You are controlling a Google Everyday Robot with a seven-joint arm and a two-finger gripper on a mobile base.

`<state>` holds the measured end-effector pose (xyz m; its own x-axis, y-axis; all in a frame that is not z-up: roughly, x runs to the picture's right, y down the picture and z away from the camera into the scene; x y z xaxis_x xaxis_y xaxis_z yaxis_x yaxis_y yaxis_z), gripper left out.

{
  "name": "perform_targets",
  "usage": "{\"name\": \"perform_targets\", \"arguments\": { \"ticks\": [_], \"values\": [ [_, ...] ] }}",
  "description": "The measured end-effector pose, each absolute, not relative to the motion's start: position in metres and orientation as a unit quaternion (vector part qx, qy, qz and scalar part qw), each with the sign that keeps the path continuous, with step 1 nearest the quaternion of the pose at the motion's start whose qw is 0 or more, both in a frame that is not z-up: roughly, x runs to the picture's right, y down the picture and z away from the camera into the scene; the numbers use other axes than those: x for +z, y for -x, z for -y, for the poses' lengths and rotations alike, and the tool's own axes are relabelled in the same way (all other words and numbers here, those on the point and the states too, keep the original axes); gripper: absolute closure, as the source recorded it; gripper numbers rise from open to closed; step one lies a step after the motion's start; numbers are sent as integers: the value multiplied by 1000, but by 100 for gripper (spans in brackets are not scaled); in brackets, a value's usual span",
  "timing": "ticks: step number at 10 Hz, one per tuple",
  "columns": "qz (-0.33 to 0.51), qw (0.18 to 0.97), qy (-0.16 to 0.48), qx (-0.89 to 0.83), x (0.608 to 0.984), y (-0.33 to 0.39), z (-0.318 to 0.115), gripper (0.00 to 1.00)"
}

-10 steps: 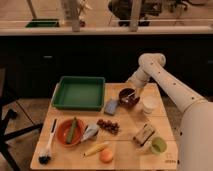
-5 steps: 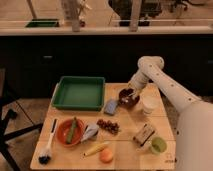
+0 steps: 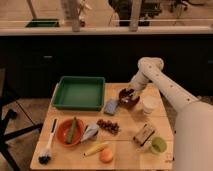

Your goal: Place fork in table surface

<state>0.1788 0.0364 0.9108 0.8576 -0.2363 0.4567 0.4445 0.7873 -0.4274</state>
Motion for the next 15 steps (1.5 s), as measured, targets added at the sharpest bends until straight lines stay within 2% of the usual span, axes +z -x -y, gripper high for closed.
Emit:
{"name": "perform_targets", "arguments": {
  "ticks": [3, 4, 6, 8, 12, 13, 15],
  "values": [
    [198, 922, 276, -183, 917, -179, -39, 51],
    [198, 922, 278, -183, 917, -180, -40, 47],
    [200, 921, 282, -181, 920, -182, -40, 46],
    [206, 919, 285, -178, 922, -182, -42, 58],
    [217, 916, 289, -173, 921, -185, -42, 96],
    [216, 916, 288, -176, 920, -185, -42, 100],
    [213, 916, 288, -181, 918, -184, -39, 100]
  ]
}}
